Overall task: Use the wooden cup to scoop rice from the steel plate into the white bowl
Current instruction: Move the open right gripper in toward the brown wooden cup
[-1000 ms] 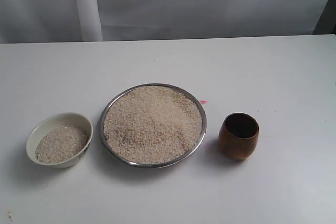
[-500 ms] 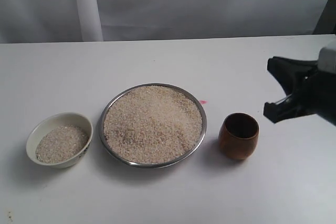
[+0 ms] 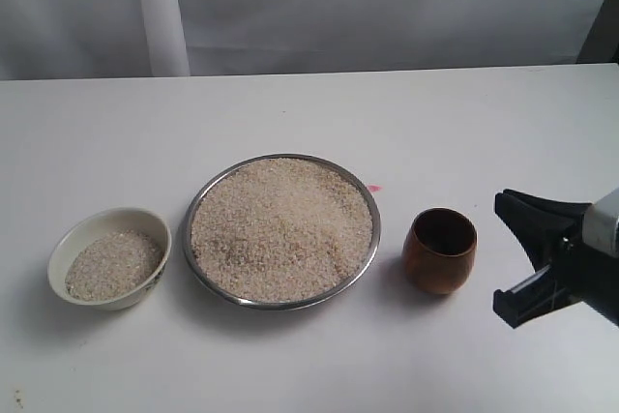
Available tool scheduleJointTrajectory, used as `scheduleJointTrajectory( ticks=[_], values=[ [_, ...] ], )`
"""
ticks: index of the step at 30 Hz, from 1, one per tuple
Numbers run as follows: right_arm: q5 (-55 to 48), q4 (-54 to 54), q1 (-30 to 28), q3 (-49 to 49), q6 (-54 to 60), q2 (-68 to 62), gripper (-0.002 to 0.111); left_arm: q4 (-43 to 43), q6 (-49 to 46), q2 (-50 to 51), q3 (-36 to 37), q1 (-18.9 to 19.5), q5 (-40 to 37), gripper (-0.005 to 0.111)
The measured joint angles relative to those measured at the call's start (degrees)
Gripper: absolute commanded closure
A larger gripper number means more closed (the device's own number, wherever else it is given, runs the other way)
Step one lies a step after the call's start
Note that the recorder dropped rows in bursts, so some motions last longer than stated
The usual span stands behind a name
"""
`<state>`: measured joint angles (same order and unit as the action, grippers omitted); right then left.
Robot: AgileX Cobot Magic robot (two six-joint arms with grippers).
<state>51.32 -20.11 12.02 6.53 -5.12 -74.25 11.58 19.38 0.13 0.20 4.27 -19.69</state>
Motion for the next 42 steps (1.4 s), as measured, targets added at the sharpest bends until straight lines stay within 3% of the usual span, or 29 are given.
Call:
scheduleJointTrajectory(
  ticks=[11, 28, 42],
  values=[
    [0.23, 0.0, 0.0, -6.18, -4.0, 0.0, 0.108, 0.0, 0.0, 0.0, 0.0, 0.0, 0.0, 0.107],
    [-6.41, -1.44, 0.0, -6.07, -3.9, -4.09, 0.108, 0.0, 0.0, 0.0, 0.0, 0.0, 0.0, 0.107],
    [0.92, -1.96, 0.0, -5.99, -3.9, -16.11, 0.107, 0.0, 0.0, 0.0, 0.0, 0.0, 0.0, 0.107]
  ],
)
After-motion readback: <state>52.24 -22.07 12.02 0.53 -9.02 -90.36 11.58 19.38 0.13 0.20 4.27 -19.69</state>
